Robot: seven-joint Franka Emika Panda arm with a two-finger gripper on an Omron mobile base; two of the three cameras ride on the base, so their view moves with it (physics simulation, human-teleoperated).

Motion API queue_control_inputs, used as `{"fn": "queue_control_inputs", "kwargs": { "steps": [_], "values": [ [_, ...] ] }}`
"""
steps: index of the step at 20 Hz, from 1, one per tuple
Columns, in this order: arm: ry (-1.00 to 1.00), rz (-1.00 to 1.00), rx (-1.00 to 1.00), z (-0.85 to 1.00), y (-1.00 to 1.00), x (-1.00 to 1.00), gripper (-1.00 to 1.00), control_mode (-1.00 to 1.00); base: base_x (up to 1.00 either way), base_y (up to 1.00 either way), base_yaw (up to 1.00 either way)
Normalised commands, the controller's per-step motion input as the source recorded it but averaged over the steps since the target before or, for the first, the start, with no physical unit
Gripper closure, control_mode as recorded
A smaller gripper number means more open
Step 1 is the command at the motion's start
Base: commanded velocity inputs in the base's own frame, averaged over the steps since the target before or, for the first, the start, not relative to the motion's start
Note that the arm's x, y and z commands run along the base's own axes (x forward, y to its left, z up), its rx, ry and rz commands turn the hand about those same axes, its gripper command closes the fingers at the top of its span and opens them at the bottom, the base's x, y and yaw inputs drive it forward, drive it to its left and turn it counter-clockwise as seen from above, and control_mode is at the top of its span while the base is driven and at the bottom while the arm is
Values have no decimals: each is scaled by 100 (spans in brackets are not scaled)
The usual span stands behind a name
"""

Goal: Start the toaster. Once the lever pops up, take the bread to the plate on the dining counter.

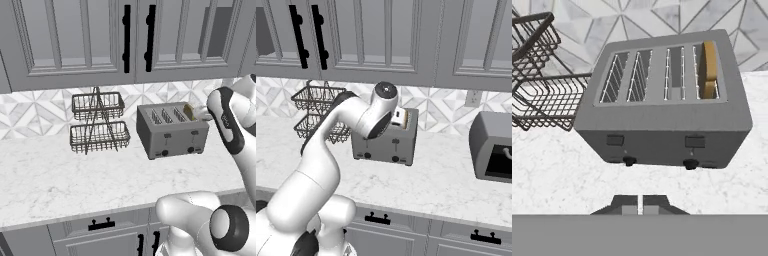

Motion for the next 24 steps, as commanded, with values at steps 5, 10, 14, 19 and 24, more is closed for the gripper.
{"fn": "queue_control_inputs", "kwargs": {
  "steps": [5,10,14,19,24],
  "values": [
    [-1,3,-20,-9,-8,47,100,-100,0,0,0],
    [9,0,-24,0,-6,80,100,-100,0,0,0],
    [7,0,-7,-22,-30,39,100,-100,0,0,0],
    [0,0,0,-38,-21,2,100,-100,0,0,0],
    [3,0,0,-44,-2,0,100,-100,0,0,0]
  ]
}}
